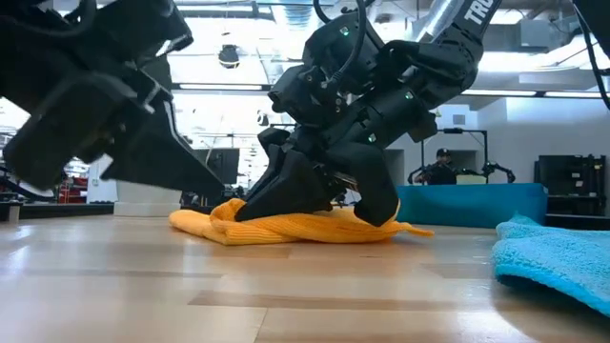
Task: Fold microfiber towels
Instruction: Fold the orange microfiber cloth
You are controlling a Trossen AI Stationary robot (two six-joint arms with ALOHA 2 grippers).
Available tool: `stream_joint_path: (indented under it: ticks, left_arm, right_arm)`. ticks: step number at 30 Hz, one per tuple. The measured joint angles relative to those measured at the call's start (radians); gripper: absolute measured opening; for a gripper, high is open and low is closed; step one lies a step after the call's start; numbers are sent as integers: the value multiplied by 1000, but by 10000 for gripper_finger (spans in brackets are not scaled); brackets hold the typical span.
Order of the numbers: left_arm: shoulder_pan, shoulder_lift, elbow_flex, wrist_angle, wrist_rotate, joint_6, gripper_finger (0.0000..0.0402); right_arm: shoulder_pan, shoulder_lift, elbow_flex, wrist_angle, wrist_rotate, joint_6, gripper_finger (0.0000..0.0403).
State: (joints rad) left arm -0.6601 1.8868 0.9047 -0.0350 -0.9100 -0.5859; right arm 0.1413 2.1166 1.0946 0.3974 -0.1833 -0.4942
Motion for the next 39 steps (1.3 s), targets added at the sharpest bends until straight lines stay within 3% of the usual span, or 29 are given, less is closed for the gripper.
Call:
stream_joint_path:
  ticks: [4,39]
  left_arm:
    - [11,15,0,31,44,20,0]
    - [32,46,-4,69,71,44,0]
  right_arm:
    - [0,0,0,0,-2,15,56]
    - [1,0,-1,-4,-2,33,57]
